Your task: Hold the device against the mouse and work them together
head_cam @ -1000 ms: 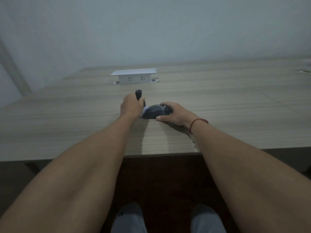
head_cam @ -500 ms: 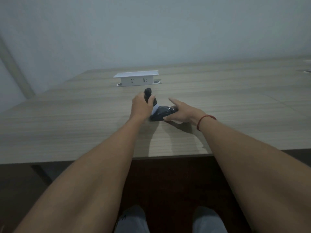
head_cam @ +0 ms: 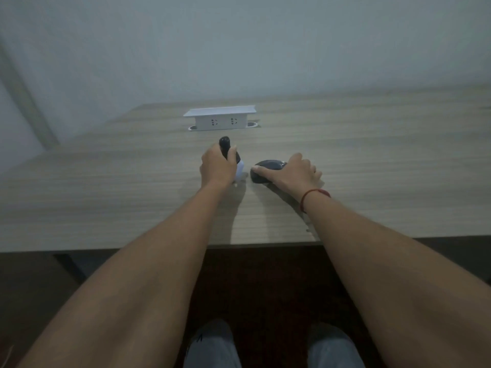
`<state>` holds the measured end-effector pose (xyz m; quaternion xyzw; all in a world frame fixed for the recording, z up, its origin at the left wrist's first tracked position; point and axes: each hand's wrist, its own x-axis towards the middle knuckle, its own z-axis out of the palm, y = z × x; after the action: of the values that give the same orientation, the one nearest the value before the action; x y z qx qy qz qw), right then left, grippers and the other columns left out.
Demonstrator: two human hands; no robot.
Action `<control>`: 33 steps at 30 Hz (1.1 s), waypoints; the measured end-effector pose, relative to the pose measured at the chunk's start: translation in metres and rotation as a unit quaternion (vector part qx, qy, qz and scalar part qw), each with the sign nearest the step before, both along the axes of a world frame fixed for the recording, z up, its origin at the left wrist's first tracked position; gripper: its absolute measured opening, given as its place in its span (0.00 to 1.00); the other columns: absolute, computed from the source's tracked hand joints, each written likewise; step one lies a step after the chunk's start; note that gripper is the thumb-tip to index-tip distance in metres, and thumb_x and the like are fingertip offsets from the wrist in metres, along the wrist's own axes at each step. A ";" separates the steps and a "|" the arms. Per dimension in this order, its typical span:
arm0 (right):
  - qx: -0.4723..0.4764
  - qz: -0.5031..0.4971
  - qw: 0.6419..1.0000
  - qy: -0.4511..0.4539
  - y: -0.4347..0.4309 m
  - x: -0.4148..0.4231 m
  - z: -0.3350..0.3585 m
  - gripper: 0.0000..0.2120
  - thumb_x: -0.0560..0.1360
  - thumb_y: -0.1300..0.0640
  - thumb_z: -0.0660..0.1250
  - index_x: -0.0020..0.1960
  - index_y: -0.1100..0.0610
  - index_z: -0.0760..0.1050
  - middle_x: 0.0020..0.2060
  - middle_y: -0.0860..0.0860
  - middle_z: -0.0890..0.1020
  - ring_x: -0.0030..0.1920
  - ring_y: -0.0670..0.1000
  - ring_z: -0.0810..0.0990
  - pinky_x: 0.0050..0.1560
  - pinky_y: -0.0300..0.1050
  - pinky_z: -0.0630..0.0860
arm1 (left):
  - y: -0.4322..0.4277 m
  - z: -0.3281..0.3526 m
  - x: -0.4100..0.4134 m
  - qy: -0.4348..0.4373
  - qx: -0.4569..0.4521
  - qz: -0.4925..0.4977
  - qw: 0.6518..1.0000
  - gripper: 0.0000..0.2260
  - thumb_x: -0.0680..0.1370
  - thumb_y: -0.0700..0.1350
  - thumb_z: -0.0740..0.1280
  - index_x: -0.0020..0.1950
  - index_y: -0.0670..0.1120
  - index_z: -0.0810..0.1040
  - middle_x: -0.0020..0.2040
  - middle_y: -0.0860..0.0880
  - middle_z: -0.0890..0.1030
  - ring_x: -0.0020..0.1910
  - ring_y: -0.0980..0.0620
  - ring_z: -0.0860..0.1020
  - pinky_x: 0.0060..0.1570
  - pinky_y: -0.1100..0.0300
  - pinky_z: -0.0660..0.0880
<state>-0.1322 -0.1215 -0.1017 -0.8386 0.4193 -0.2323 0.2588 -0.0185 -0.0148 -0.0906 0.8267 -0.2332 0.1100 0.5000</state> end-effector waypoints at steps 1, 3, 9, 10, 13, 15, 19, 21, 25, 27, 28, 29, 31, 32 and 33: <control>0.016 0.011 1.000 -0.017 0.000 -0.001 0.001 0.47 0.59 0.25 0.69 0.64 0.58 0.68 0.61 0.57 0.75 0.63 0.59 0.72 0.64 0.55 0.69 | 0.000 0.000 0.001 0.000 -0.002 0.000 1.000 0.17 0.79 0.52 0.62 0.53 0.38 0.78 0.52 0.39 0.81 0.52 0.40 0.79 0.54 0.48 0.76; 0.047 0.044 0.996 -0.060 -0.001 0.000 -0.002 0.44 0.59 0.29 0.72 0.63 0.56 0.68 0.60 0.54 0.76 0.63 0.57 0.72 0.64 0.55 0.70 | -0.001 0.001 0.004 0.008 -0.007 -0.001 1.000 0.17 0.79 0.52 0.62 0.54 0.38 0.78 0.53 0.40 0.81 0.53 0.41 0.79 0.53 0.52 0.75; 0.124 0.148 0.973 -0.130 -0.005 0.001 -0.008 0.33 0.60 0.40 0.78 0.58 0.55 0.72 0.49 0.48 0.76 0.56 0.54 0.76 0.61 0.55 0.75 | -0.008 0.001 -0.001 0.037 -0.059 -0.040 0.997 0.16 0.78 0.50 0.64 0.53 0.37 0.79 0.51 0.40 0.82 0.50 0.44 0.80 0.45 0.60 0.70; 0.117 0.153 0.973 -0.124 -0.006 0.001 -0.008 0.31 0.60 0.40 0.78 0.57 0.54 0.73 0.49 0.48 0.76 0.56 0.55 0.76 0.61 0.56 0.75 | -0.007 -0.002 -0.001 0.046 -0.041 -0.038 0.997 0.16 0.78 0.50 0.64 0.54 0.37 0.79 0.51 0.41 0.82 0.50 0.44 0.79 0.46 0.59 0.71; 0.108 0.165 0.973 -0.120 -0.007 0.001 -0.008 0.24 0.60 0.39 0.76 0.50 0.49 0.72 0.49 0.48 0.79 0.56 0.55 0.77 0.61 0.57 0.74 | -0.003 -0.009 0.005 0.037 0.041 -0.003 0.998 0.16 0.78 0.50 0.65 0.55 0.37 0.78 0.53 0.40 0.81 0.51 0.43 0.80 0.47 0.55 0.74; 0.105 0.169 0.974 -0.110 -0.006 0.002 -0.007 0.25 0.59 0.37 0.75 0.49 0.49 0.74 0.49 0.48 0.81 0.54 0.54 0.78 0.59 0.57 0.76 | -0.003 -0.002 0.003 0.028 0.024 -0.014 0.999 0.15 0.79 0.49 0.65 0.54 0.37 0.79 0.52 0.41 0.82 0.48 0.45 0.79 0.45 0.58 0.72; 0.102 0.162 0.976 -0.106 -0.007 0.007 -0.008 0.29 0.53 0.33 0.72 0.48 0.49 0.78 0.46 0.49 0.82 0.51 0.54 0.79 0.57 0.58 0.76 | -0.009 0.006 -0.011 0.022 -0.049 -0.038 0.998 0.15 0.79 0.49 0.64 0.51 0.37 0.80 0.48 0.43 0.82 0.46 0.49 0.78 0.43 0.61 0.70; 0.108 0.160 0.975 -0.108 -0.007 0.007 -0.009 0.27 0.52 0.33 0.71 0.45 0.49 0.78 0.44 0.49 0.82 0.50 0.55 0.80 0.56 0.59 0.77 | -0.007 0.000 -0.010 0.020 -0.015 -0.020 0.999 0.16 0.79 0.50 0.64 0.52 0.37 0.79 0.50 0.41 0.82 0.47 0.47 0.79 0.43 0.59 0.70; 0.100 0.162 0.976 -0.105 -0.006 0.006 -0.008 0.28 0.53 0.33 0.71 0.46 0.50 0.78 0.45 0.49 0.83 0.50 0.55 0.80 0.56 0.59 0.77 | 0.002 0.005 -0.004 -0.005 0.007 -0.016 1.000 0.15 0.78 0.49 0.65 0.49 0.36 0.80 0.46 0.41 0.82 0.46 0.45 0.79 0.41 0.61 0.67; 0.101 0.163 0.976 -0.107 -0.005 0.005 -0.007 0.27 0.56 0.35 0.73 0.48 0.51 0.78 0.46 0.49 0.83 0.51 0.54 0.81 0.56 0.57 0.78 | 0.004 0.003 -0.010 -0.006 -0.022 -0.022 1.000 0.14 0.78 0.49 0.65 0.48 0.36 0.80 0.44 0.43 0.81 0.43 0.47 0.78 0.40 0.63 0.67; 0.102 0.164 0.975 -0.108 -0.004 0.005 -0.007 0.26 0.57 0.36 0.73 0.48 0.51 0.78 0.47 0.49 0.83 0.51 0.54 0.81 0.56 0.56 0.77 | 0.005 -0.003 -0.010 -0.007 -0.024 -0.017 1.000 0.14 0.78 0.48 0.65 0.49 0.36 0.80 0.45 0.42 0.82 0.44 0.46 0.79 0.40 0.62 0.68; 0.098 0.159 0.976 -0.112 -0.003 0.005 -0.008 0.25 0.58 0.35 0.72 0.46 0.51 0.78 0.46 0.49 0.83 0.51 0.54 0.81 0.56 0.56 0.77 | 0.007 -0.009 -0.011 -0.006 -0.016 -0.008 1.000 0.14 0.78 0.48 0.65 0.49 0.36 0.80 0.46 0.41 0.82 0.45 0.44 0.79 0.41 0.61 0.68; 0.083 0.145 0.978 -0.125 -0.001 0.004 -0.009 0.26 0.58 0.30 0.67 0.43 0.51 0.78 0.43 0.48 0.84 0.49 0.53 0.81 0.56 0.57 0.77 | 0.010 -0.015 -0.010 -0.006 -0.001 0.006 1.000 0.15 0.78 0.48 0.65 0.49 0.36 0.79 0.48 0.39 0.82 0.47 0.42 0.80 0.41 0.59 0.69; 0.074 0.138 0.979 -0.128 -0.001 0.005 -0.010 0.26 0.59 0.30 0.65 0.42 0.51 0.79 0.42 0.48 0.84 0.48 0.53 0.81 0.56 0.58 0.77 | 0.010 -0.014 -0.011 -0.004 -0.009 0.012 1.000 0.14 0.78 0.48 0.65 0.49 0.36 0.80 0.48 0.39 0.82 0.46 0.44 0.80 0.41 0.60 0.68; 0.067 0.133 0.981 -0.128 0.000 0.005 -0.010 0.25 0.60 0.31 0.64 0.42 0.51 0.79 0.42 0.48 0.84 0.48 0.54 0.81 0.56 0.57 0.77 | 0.010 -0.010 -0.013 0.001 -0.028 0.018 0.999 0.14 0.78 0.48 0.65 0.49 0.36 0.80 0.48 0.40 0.82 0.45 0.46 0.79 0.41 0.62 0.68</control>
<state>-0.1269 -0.1218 -0.1118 -0.8311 0.2820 -0.2728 0.3941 -0.0317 -0.0048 -0.1006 0.8165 -0.2152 0.1246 0.5210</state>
